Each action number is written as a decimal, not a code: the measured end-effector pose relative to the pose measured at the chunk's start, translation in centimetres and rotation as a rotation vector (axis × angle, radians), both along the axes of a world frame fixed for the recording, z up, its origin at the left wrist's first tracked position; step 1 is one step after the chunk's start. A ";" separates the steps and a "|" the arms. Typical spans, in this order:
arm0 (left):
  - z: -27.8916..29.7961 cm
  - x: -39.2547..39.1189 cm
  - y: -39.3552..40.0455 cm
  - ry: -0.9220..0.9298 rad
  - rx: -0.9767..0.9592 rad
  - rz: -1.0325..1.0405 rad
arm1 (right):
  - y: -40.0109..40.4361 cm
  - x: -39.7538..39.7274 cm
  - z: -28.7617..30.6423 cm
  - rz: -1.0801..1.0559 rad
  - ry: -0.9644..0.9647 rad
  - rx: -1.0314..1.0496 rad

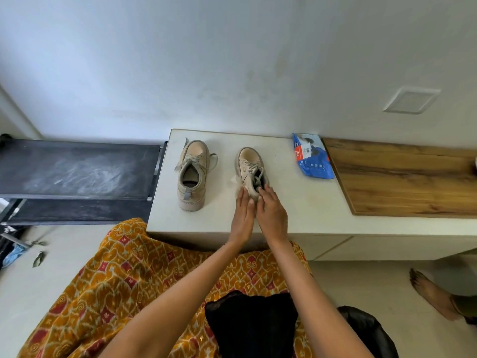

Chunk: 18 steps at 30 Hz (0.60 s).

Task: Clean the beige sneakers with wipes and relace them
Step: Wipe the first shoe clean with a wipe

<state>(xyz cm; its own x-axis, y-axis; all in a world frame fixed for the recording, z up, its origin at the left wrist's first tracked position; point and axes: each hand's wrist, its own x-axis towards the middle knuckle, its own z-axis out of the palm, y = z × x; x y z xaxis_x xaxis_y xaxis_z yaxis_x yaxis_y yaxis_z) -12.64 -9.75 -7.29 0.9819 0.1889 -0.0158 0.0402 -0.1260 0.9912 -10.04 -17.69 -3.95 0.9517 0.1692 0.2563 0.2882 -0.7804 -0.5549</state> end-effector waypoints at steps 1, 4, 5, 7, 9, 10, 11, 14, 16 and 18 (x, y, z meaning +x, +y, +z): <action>0.2 1.1 0.6 0.041 -0.023 0.026 | -0.1 0.1 0.1 0.014 -0.015 -0.011; 2.2 4.2 2.2 0.104 -0.079 0.033 | -0.3 0.3 0.1 0.041 -0.053 -0.023; 2.8 4.5 2.3 0.073 -0.076 0.005 | -0.3 0.4 0.0 0.048 -0.065 -0.021; 3.5 4.1 2.0 -0.008 -0.060 -0.062 | -0.3 0.5 -0.2 0.044 -0.086 0.004; 2.8 2.6 1.8 -0.062 -0.033 -0.101 | -0.3 0.4 -0.4 0.042 -0.099 0.031; 2.1 1.7 1.8 -0.082 -0.015 -0.109 | -0.3 0.3 -0.5 0.045 -0.107 0.035; 1.4 1.2 1.9 -0.082 -0.004 -0.110 | -0.3 0.2 -0.5 0.045 -0.115 0.032; 0.4 1.3 2.3 -0.031 -0.033 -0.087 | -0.4 0.3 -0.6 0.039 -0.124 0.006; 0.8 2.5 2.7 0.021 -0.042 -0.069 | -0.4 0.4 -0.5 0.039 -0.126 -0.009; 1.7 3.7 2.8 0.052 -0.034 -0.070 | -0.5 0.4 -0.4 0.042 -0.127 -0.015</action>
